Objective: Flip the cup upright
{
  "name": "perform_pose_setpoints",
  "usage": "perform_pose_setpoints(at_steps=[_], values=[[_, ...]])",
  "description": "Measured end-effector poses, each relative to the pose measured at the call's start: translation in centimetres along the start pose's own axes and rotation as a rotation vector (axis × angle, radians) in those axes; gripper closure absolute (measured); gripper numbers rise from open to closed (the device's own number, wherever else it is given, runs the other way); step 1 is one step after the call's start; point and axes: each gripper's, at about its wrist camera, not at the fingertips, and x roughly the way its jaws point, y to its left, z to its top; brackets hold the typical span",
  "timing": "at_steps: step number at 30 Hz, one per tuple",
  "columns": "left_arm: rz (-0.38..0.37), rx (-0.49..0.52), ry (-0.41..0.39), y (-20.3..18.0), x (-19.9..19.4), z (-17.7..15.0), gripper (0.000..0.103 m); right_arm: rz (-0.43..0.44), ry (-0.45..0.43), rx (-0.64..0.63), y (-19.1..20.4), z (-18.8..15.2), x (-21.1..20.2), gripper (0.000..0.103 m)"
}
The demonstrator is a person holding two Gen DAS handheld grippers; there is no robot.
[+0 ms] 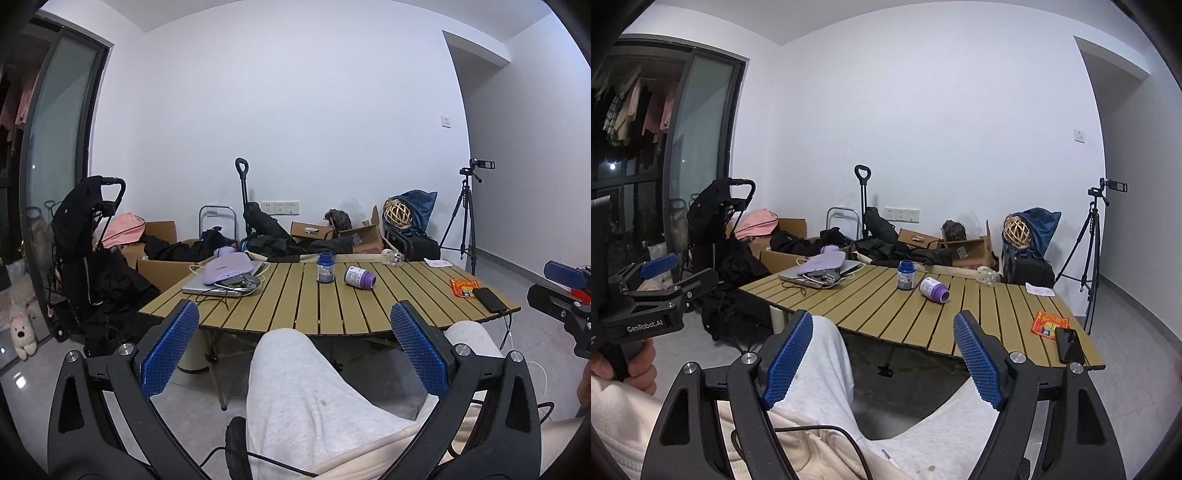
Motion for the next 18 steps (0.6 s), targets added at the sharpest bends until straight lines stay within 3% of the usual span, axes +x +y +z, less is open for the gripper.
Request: perform_pose_setpoints(at_steps=[18], values=[[-0.004, 0.001, -0.001, 0.35, -0.10, 0.14, 0.000, 0.002, -0.005, -0.011, 0.03, 0.13, -0.05, 0.020]])
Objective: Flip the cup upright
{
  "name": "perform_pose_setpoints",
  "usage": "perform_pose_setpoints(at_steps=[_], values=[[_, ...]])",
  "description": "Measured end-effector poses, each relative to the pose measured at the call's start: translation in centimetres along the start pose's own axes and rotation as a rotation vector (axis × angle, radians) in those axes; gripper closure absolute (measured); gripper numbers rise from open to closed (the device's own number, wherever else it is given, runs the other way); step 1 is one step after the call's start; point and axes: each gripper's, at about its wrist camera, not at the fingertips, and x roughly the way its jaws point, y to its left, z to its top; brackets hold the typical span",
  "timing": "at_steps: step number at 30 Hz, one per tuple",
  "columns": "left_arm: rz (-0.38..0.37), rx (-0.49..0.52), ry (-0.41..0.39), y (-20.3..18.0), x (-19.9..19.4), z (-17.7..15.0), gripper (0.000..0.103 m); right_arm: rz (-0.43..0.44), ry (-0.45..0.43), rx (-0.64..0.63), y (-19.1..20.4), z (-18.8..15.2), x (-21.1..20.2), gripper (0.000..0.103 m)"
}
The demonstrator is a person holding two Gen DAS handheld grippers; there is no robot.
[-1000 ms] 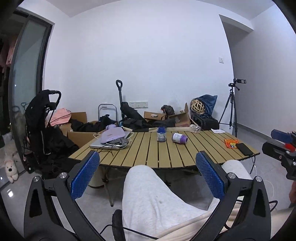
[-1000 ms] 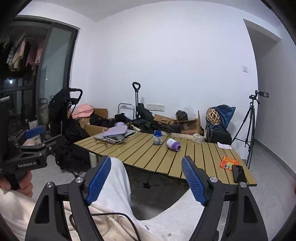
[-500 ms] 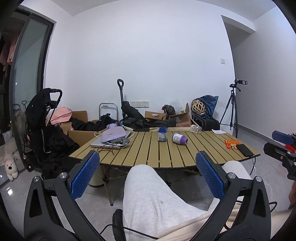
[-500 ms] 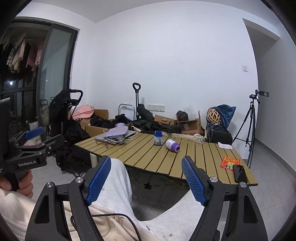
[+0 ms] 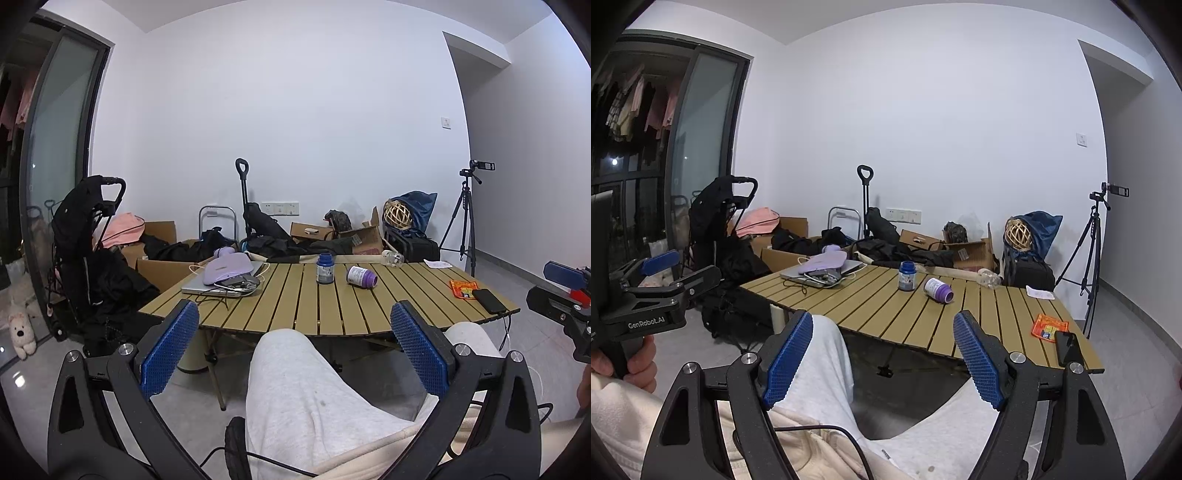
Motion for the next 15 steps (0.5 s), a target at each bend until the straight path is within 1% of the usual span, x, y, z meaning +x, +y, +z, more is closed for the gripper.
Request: perform_pose_setpoints(at_steps=[15], values=[[0.006, -0.005, -0.006, -0.10, -0.22, 0.37, 0.000, 0.003, 0.000, -0.001, -0.22, -0.01, 0.00, 0.020]])
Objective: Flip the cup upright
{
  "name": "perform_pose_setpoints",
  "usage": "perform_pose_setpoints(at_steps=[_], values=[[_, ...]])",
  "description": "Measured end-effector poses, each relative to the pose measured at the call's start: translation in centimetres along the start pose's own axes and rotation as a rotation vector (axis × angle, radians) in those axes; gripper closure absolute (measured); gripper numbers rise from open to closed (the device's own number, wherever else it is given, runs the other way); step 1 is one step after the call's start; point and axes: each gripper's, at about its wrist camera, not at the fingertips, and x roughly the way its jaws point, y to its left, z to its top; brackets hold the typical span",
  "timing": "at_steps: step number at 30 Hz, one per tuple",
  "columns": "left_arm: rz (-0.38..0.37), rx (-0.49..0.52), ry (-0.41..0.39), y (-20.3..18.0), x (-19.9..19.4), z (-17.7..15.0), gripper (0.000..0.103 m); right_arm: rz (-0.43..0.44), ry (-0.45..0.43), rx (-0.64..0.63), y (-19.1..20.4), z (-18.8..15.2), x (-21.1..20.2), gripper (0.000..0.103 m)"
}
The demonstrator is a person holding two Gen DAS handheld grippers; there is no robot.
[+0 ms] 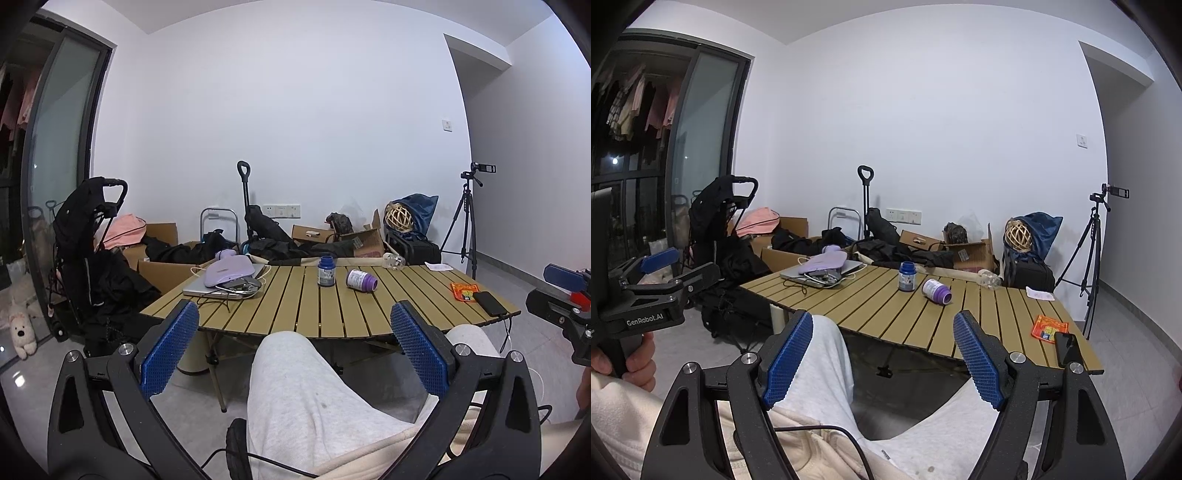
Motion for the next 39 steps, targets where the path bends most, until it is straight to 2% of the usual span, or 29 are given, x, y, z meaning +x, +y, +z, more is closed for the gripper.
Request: perform_pose_setpoints(at_steps=[39], values=[[-0.005, 0.008, -0.013, -0.73, -0.63, 0.21, 0.000, 0.002, 0.008, 0.000, -0.26, 0.00, 0.08, 0.020]])
